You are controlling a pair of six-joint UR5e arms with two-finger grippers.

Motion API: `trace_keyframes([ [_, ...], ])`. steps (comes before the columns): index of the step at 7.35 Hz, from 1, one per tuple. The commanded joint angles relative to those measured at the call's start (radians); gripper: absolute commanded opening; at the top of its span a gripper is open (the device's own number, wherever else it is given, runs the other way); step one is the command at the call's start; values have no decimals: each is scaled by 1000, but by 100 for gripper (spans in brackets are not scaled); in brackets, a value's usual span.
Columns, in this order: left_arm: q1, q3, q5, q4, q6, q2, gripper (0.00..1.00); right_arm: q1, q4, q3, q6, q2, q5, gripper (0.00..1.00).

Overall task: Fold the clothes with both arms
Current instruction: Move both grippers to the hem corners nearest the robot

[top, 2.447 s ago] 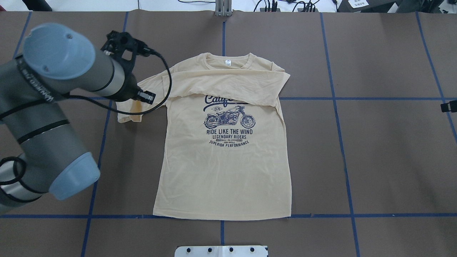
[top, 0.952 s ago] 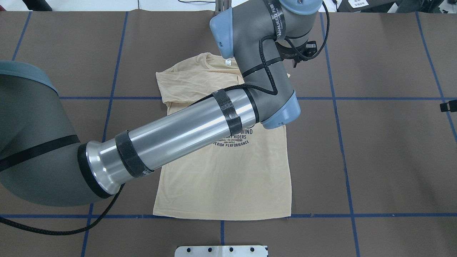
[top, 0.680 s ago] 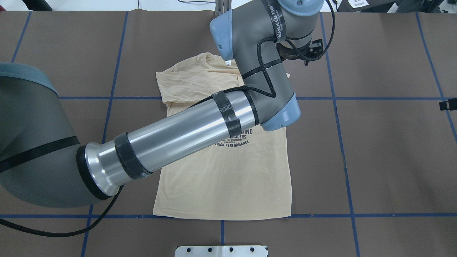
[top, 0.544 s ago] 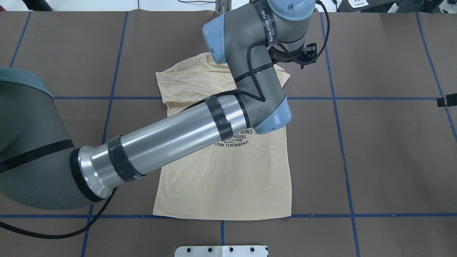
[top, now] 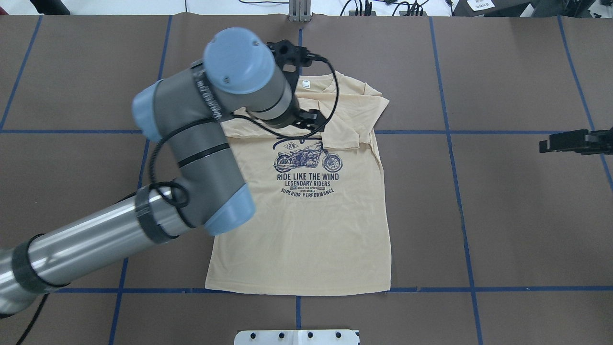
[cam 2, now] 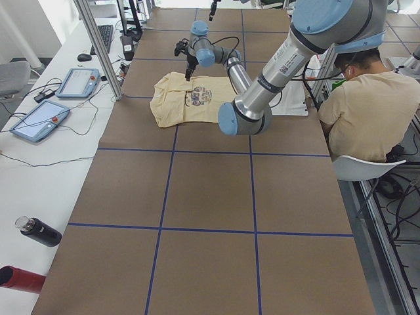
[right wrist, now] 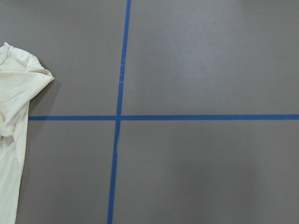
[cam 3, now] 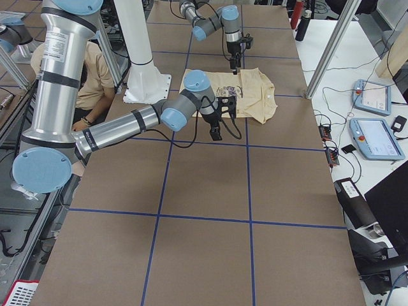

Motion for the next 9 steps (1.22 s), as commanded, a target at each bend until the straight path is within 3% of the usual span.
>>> trace_keyframes([
  [1,1,-278,2,0,50,275,100,-249,-1,70,219,-1,-202,100],
  [2,14,-390,4,-6,46,419,100,-380,-8,93,308,-3,-319,100],
  [3,48,-438,37,-8,-10,485,100,-517,-13,104,394,-3,-432,100],
  [4,153,-439,156,-21,-119,517,100,-647,-34,111,473,-3,-558,100],
  [6,302,-430,224,-131,-295,601,100,-780,-207,179,567,57,-659,99],
  [7,362,-418,284,-165,-356,628,100,-809,-369,177,596,174,-689,99],
  [8,378,-407,283,-166,-380,625,94,-822,-501,176,625,285,-699,99],
  [9,402,-407,284,-166,-393,625,74,-848,-511,167,636,290,-717,99],
])
